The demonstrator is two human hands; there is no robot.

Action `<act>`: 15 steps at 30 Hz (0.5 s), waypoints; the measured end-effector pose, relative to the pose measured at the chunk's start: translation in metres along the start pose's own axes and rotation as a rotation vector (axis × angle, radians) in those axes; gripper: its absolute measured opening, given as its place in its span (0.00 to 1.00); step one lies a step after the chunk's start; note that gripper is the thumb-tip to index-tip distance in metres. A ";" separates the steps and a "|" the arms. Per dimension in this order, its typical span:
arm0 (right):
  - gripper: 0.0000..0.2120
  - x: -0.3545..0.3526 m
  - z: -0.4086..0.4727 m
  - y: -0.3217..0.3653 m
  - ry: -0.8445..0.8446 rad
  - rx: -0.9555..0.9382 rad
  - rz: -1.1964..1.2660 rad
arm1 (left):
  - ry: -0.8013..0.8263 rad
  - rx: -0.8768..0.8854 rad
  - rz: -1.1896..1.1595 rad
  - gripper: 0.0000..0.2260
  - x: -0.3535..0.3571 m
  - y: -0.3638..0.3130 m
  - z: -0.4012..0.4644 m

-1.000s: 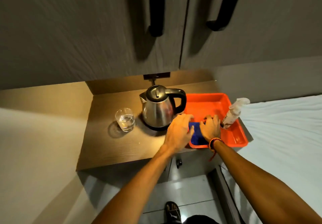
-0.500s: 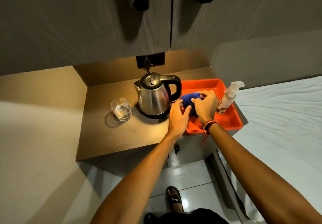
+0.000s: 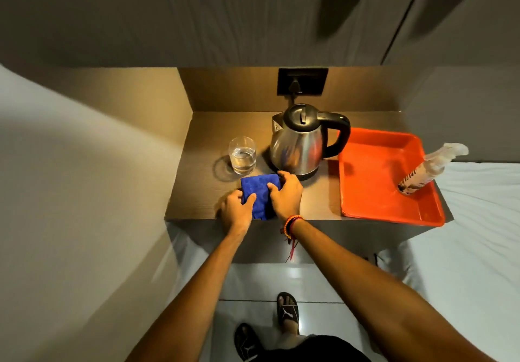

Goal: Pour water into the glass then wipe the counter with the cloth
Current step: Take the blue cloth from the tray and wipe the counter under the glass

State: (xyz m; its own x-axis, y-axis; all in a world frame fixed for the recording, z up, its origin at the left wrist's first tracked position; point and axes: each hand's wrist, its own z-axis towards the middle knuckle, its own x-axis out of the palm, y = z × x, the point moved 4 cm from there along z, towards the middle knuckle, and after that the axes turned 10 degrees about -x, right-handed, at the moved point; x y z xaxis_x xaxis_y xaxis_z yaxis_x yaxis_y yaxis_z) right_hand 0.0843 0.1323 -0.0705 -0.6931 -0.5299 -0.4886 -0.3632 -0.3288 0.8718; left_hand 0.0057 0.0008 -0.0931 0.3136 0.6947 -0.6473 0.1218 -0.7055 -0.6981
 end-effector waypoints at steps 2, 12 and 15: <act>0.26 0.014 -0.001 0.002 0.076 -0.049 -0.082 | -0.004 0.012 0.129 0.15 -0.008 0.001 0.011; 0.32 0.059 -0.038 -0.014 0.413 -0.509 -0.732 | 0.125 0.041 -0.189 0.51 -0.027 -0.074 0.068; 0.33 0.058 -0.034 -0.015 0.434 -0.503 -0.740 | 0.132 0.051 -0.224 0.45 -0.011 -0.082 0.075</act>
State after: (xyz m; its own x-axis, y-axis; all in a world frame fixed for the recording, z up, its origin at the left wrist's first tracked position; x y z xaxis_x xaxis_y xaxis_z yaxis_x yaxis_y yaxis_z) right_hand 0.0710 0.0800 -0.1127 -0.0743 -0.2646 -0.9615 -0.2357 -0.9322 0.2747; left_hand -0.0785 0.0618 -0.0514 0.4044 0.8062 -0.4317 0.1551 -0.5257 -0.8364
